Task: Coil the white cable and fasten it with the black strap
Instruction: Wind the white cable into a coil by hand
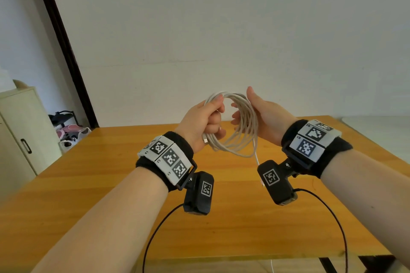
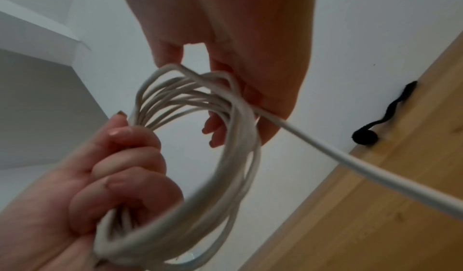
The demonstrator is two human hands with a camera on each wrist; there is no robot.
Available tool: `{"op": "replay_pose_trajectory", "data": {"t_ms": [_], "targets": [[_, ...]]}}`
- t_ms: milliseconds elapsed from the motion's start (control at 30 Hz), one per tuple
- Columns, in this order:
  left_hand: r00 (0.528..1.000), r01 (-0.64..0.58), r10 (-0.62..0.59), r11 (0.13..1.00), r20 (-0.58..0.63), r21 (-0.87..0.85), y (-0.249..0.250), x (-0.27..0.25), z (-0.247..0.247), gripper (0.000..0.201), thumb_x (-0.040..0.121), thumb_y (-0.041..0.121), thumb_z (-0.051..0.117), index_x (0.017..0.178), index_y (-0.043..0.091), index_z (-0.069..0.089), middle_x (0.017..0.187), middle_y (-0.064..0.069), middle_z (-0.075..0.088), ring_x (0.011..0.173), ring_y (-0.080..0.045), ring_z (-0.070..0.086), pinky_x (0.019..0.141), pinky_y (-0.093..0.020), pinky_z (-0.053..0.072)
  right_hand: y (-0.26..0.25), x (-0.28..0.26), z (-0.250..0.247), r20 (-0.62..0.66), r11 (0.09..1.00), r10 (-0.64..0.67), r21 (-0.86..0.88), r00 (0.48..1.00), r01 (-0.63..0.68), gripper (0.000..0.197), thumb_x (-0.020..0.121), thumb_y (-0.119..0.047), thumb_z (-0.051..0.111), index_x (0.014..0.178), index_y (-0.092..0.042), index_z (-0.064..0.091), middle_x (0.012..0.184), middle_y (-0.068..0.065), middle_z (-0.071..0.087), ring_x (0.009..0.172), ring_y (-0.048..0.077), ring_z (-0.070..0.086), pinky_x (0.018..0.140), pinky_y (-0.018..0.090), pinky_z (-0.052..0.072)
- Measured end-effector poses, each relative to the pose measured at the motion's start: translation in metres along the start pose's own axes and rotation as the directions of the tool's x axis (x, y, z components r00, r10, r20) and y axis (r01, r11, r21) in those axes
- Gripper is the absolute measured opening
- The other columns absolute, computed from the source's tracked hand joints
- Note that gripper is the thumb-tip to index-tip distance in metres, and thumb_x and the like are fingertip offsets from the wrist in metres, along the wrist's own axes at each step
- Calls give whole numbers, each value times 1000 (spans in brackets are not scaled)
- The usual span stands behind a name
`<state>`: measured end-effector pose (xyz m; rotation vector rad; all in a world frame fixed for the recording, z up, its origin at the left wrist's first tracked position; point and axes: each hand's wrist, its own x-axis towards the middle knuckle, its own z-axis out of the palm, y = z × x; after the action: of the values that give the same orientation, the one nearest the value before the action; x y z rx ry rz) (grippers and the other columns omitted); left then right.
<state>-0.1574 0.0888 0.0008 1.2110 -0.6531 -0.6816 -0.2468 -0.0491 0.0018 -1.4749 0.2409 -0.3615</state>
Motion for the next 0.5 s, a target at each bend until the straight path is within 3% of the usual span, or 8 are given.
{"op": "replay_pose_trajectory", "data": {"t_ms": [167,333,500], "targets": [[999,-20,13,986,-48,-165,2,0,1,33,95,36,48,69,17,48,41,9,25,31,-6,20,46,-22,38,-3,0,-1,55,992,-31,123,998,24,50,75,-43,58,107,-4,58,83,7,54,79,22,59,86,43,49],[997,-57,45,981,-69,-188,0,1,4,32,96,36,47,70,18,47,41,9,26,32,-7,20,49,-23,39,-2,3,3,-40,978,-104,180,994,110,22,85,-1,62,107,-1,59,72,5,51,65,16,52,87,40,53],[998,-61,59,995,-30,-73,-5,1,4,34,94,41,47,69,18,43,49,7,30,39,-8,30,61,-29,53,-7,6,5,-194,963,-192,152,962,223,12,85,1,61,95,-4,64,67,5,52,58,16,48,59,28,50]]}}
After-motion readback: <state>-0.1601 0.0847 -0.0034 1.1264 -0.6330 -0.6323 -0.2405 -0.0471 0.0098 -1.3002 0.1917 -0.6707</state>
